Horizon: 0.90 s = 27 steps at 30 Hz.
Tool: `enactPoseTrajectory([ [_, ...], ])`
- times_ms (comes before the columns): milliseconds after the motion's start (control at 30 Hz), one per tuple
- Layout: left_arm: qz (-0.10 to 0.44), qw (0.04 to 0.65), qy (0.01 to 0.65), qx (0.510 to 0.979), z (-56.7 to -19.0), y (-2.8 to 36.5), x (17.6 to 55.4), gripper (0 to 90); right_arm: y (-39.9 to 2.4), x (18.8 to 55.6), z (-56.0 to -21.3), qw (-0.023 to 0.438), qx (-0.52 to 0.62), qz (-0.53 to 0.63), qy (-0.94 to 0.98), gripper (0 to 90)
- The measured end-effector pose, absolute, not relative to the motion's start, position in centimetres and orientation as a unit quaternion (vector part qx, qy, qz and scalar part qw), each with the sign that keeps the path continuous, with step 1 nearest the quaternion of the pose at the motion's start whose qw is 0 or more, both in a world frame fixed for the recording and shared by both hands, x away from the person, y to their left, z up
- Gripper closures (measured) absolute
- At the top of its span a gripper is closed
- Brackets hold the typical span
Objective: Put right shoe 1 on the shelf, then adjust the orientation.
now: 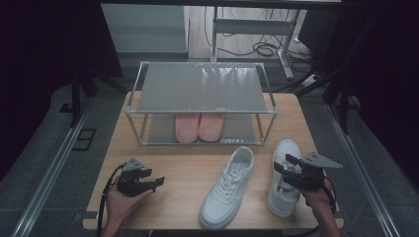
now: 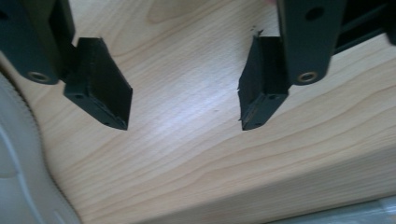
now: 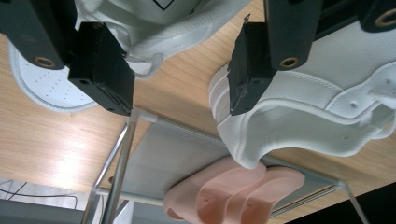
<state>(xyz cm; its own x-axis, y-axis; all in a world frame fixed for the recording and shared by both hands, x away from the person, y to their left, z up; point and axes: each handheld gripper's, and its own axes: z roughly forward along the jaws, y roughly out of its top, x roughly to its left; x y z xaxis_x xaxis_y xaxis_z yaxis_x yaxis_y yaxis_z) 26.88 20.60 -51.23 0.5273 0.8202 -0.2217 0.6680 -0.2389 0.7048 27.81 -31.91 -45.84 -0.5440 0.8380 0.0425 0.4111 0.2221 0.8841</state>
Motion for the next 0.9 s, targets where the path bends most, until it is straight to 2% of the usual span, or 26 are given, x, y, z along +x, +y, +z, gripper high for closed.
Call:
enactPoseTrajectory([
  [133,0.108,0.391,0.482,0.776,-51.2,20.6,26.9,29.9,-31.7,27.5,-45.7,0.227,0.411,0.464,0.751,41.6],
  [333,0.102,0.393,0.479,0.778,-51.3,20.7,26.8,33.0,-31.2,27.0,-45.1,0.223,0.391,0.468,0.760,41.6],
  [600,0.098,0.396,0.474,0.781,-51.1,20.6,26.7,31.7,-28.8,25.7,-44.6,0.180,0.323,0.470,0.801,42.1],
  [867,0.108,0.398,0.465,0.783,-50.7,20.4,26.5,30.6,-26.5,24.7,-44.6,0.145,0.270,0.456,0.835,54.0],
  [900,0.109,0.398,0.465,0.783,-50.6,20.4,26.5,30.5,-26.2,24.5,-44.7,0.142,0.261,0.453,0.841,58.0],
])
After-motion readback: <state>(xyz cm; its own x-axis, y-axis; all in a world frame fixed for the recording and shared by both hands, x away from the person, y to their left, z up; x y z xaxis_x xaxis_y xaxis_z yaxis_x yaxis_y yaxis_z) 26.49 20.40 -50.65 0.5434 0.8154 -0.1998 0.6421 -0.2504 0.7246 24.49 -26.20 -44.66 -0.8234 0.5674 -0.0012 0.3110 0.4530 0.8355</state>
